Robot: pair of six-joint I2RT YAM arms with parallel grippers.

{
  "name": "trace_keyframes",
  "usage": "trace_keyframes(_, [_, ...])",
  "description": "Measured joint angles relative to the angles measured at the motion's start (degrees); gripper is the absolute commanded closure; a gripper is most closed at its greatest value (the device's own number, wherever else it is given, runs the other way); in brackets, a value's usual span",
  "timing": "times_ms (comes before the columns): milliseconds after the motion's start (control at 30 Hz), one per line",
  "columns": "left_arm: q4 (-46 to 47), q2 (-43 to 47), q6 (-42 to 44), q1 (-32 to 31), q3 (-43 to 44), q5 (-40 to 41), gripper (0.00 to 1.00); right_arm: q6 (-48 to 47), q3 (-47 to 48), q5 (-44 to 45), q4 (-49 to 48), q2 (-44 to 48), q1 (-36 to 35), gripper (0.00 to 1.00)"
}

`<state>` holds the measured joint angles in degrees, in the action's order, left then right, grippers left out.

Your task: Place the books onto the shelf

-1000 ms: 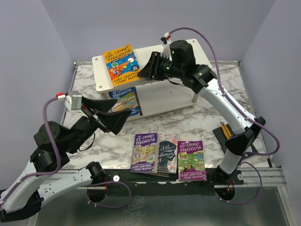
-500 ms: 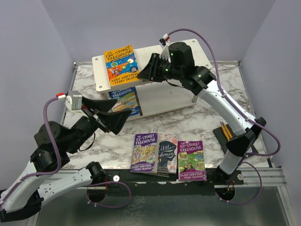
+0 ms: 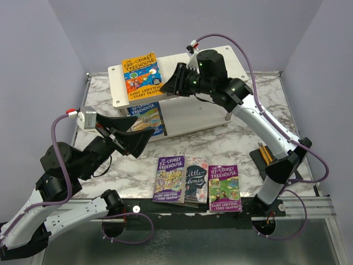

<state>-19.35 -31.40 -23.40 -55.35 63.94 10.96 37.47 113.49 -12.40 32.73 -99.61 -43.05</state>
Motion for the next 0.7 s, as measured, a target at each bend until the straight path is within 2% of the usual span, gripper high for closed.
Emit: trace_keyframes(700, [0.02, 0.0, -0.61, 0.0, -0.04, 0.0, 0.01, 0.44, 0.22, 1.46, -0.02, -0.07, -0.13, 0.7])
